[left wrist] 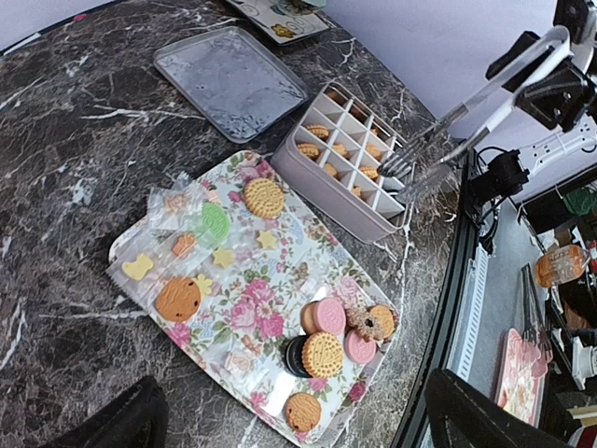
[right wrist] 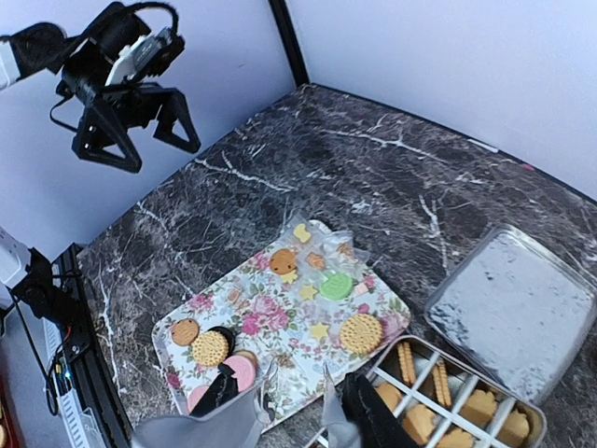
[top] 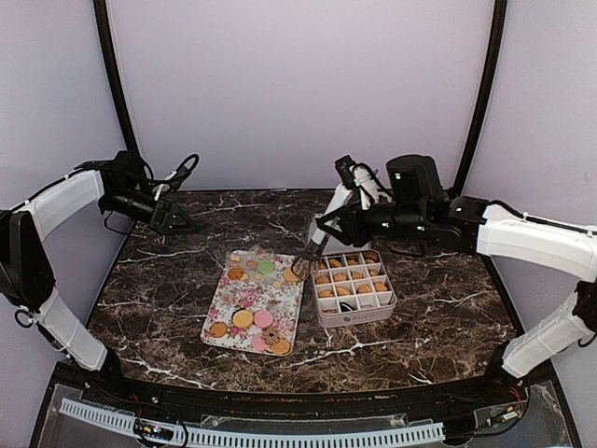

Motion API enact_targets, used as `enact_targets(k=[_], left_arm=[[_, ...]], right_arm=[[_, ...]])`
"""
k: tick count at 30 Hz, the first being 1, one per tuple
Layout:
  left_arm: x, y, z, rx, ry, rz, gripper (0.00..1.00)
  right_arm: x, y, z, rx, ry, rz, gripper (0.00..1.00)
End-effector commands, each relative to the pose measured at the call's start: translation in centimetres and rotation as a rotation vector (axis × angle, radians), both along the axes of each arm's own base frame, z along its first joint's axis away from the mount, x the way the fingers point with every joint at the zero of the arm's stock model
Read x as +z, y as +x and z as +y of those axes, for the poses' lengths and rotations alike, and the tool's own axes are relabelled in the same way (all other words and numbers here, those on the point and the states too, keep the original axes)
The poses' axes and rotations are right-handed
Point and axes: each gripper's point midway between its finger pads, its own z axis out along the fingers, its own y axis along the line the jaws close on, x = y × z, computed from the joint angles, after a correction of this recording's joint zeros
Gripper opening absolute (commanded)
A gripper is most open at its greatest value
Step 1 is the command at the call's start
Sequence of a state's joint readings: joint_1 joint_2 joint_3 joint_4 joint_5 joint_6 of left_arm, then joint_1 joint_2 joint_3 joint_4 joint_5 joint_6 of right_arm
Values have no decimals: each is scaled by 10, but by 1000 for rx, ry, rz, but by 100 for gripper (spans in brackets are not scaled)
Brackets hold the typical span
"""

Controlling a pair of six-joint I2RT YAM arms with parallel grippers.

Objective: Pack the cookies
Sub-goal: Pick up the fake cookies from the plate.

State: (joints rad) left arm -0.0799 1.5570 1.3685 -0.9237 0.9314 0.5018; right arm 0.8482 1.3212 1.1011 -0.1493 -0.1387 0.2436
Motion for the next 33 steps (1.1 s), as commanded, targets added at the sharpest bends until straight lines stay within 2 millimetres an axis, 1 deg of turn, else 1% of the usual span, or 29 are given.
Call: enact_targets(k=[1,3,4,6,8,9,10,12,16,18,23,26,29,33], left_arm=[[-6,3,18,69,-41,63,99],[-9,3,26,87,-40,72,99],[-10,1,28,92,-39,73,99],[-12,-1,31,97,-38,71,99],[-13,-4,32,97,-40,75,99],[-13,-5,32,96,-42,76,99],[-13,-6,32,96,-44,79,99],[-14,-7,32,96,-45,84,99],[-13,-7,32,98,-51,90,99],[-12,-7,31,96,-55,91,99],[-10,-9,31,96,-56,88,99],[-10,-10,31,94,-56,87,99],[-10,-10,30,90,-66,83,99],[-12,-10,28,91,-80,92,99]], right_arm=[[27,-6,74,125,88,-91,37],[23,-14,102,171,71,-107,38],[13,-16,117,191,49,-105,38],[2,-24,140,225,23,-111,39],[-6,-31,155,250,7,-115,42],[-8,-33,160,257,3,-121,44],[-15,-36,165,260,-13,-125,46],[-19,-41,172,271,-36,-147,50],[-31,-47,182,289,-66,-154,51],[-37,-47,184,287,-79,-157,52],[-41,-48,188,295,-75,-156,52],[-45,-51,189,308,-90,-153,49],[-48,-52,188,310,-96,-151,43],[-37,-53,186,305,-78,-162,38]])
